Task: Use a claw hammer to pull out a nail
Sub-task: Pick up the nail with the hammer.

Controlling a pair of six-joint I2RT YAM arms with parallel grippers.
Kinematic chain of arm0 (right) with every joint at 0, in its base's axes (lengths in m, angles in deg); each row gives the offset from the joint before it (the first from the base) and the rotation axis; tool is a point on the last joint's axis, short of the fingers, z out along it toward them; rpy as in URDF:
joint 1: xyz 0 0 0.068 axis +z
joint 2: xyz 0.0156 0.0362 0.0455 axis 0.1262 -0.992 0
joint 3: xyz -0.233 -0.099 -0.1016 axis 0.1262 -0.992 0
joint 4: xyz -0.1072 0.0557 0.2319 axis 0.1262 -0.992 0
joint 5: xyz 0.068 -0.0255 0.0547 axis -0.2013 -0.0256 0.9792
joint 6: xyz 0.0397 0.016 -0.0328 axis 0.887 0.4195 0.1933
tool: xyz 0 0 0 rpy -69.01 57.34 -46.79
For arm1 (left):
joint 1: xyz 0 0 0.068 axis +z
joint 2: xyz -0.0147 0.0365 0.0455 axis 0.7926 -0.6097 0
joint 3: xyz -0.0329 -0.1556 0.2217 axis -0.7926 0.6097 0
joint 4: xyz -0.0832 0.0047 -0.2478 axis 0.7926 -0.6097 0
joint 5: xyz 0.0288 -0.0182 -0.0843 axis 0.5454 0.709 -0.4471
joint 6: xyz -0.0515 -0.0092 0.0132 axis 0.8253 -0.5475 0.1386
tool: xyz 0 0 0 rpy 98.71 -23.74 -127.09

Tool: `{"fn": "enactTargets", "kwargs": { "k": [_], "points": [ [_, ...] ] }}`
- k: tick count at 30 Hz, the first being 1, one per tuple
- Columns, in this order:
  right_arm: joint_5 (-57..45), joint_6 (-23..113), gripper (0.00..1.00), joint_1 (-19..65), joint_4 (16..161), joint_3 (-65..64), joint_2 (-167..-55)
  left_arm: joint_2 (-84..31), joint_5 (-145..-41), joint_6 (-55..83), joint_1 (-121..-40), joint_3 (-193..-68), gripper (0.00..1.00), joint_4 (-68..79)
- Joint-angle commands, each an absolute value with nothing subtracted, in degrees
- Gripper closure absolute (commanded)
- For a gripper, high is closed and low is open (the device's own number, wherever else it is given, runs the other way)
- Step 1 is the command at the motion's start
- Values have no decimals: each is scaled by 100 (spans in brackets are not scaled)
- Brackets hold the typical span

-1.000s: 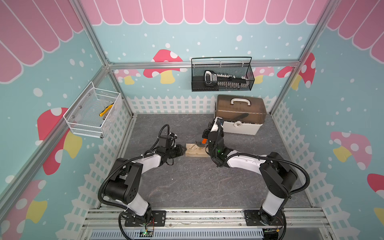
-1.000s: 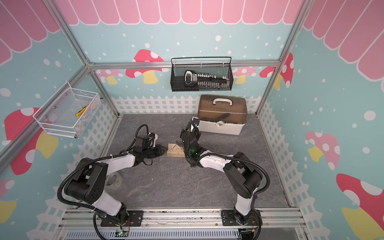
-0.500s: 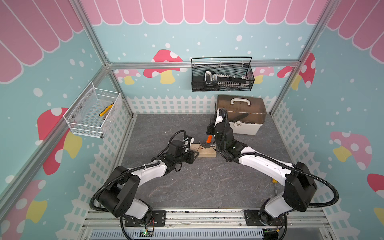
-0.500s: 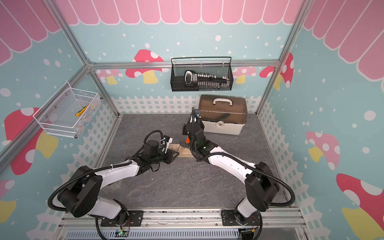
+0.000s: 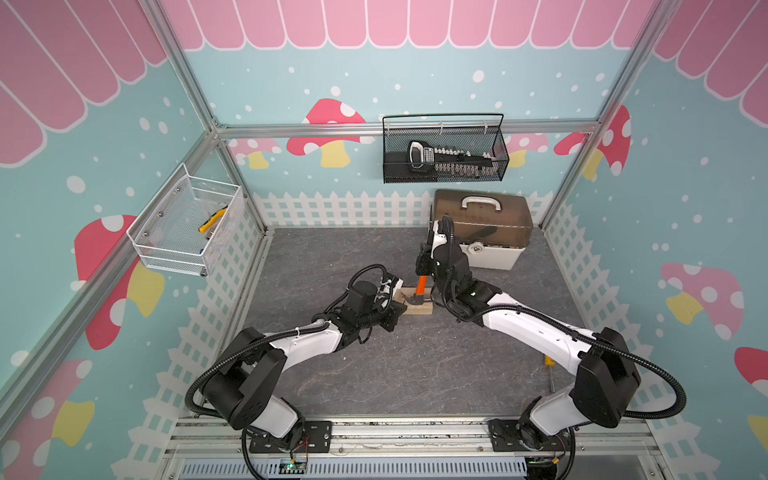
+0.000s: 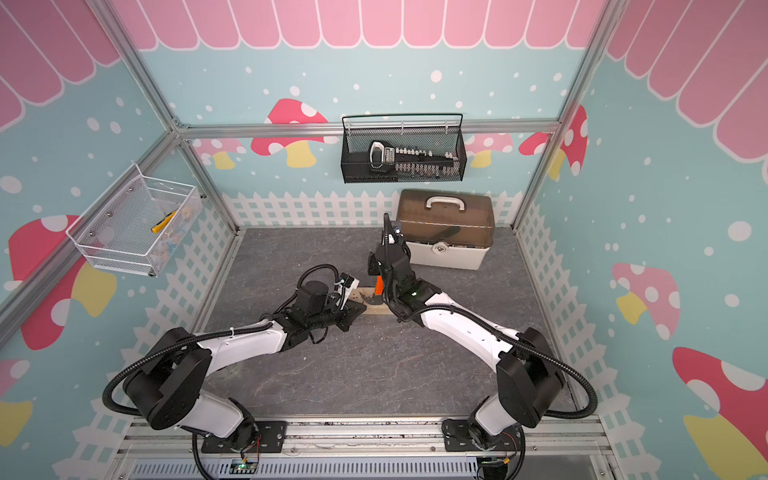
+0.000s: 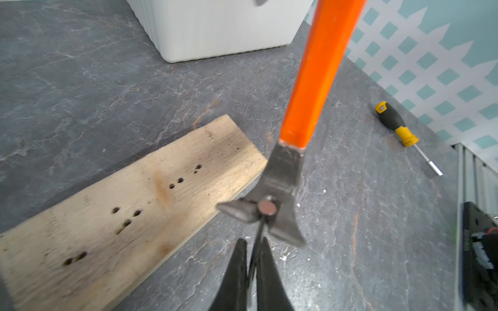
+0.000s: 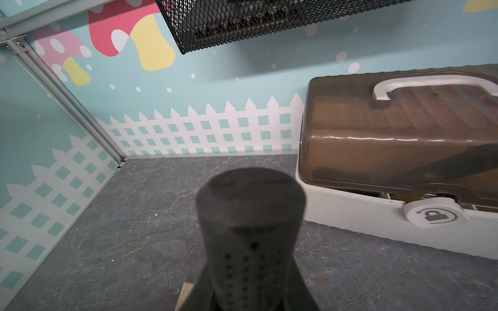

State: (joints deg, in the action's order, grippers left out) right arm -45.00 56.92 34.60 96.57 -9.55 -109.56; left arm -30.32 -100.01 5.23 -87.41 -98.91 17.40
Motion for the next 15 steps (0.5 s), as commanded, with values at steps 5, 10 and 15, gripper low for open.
{"fn": "enactTargets", "kwargs": {
  "k": [5, 10, 15],
  "points": [
    [-4057, 5141, 100, 3389, 10046, -1181, -10603, -2928, -10043, 343, -8725, -9935, 100, 1906],
    [-3549, 4619, 100, 3310, 9896, -1495, -10411, -2960, -10268, 179, -8728, -9987, 100, 1736],
    [-3423, 4442, 100, 3188, 9505, -1640, -10212, -3043, -10610, 162, -8728, -10078, 100, 1557]
  ]
}}
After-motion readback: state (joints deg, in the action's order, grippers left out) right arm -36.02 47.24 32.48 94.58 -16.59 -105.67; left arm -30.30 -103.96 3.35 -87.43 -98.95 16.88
